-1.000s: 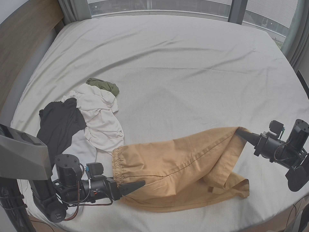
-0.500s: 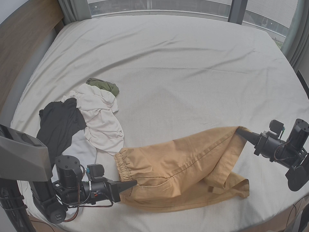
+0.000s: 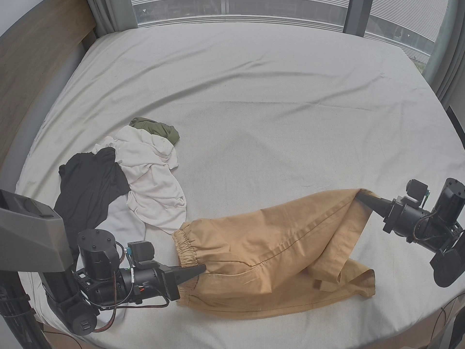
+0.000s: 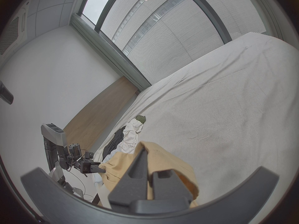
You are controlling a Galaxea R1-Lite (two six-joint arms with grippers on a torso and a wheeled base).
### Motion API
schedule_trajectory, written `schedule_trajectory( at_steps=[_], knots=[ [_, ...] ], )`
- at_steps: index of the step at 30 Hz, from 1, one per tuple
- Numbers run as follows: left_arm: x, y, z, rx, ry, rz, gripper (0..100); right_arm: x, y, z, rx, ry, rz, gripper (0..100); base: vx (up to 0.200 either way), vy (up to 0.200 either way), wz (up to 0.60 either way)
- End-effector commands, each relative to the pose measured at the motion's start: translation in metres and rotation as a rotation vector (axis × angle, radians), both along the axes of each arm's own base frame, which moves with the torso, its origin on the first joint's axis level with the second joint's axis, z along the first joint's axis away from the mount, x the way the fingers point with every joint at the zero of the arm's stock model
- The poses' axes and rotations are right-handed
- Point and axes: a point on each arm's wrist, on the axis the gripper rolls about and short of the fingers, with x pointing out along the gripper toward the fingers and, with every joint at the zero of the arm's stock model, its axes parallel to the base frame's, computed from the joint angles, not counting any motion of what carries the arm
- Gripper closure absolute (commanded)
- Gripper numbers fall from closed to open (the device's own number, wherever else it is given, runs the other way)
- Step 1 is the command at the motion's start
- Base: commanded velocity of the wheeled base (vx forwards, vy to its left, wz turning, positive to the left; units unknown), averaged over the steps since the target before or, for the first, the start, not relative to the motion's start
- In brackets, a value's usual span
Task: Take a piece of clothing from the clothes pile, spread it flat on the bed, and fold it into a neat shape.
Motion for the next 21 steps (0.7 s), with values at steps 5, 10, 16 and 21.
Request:
schedule_trajectory(
  at_steps=[5,10,16,21],
  knots=[
    [0.010,-0.001,0.021,-0.052,-0.098,0.020,100,0.001,-0.001,0.002,0.002,-0.010,-0.003,100,0.000,0.000,0.00],
    [0.014,-0.003,0.023,-0.057,-0.111,0.032,100,0.004,-0.004,0.004,0.004,-0.024,-0.015,100,0.000,0.000,0.00],
    [0.018,-0.003,0.027,-0.068,-0.134,0.040,100,0.005,-0.006,0.006,0.006,-0.030,-0.023,100,0.000,0.000,0.00],
    [0.021,0.000,0.029,-0.070,-0.144,0.055,100,0.005,-0.006,0.006,0.006,-0.032,-0.024,100,0.000,0.000,0.00]
  ],
)
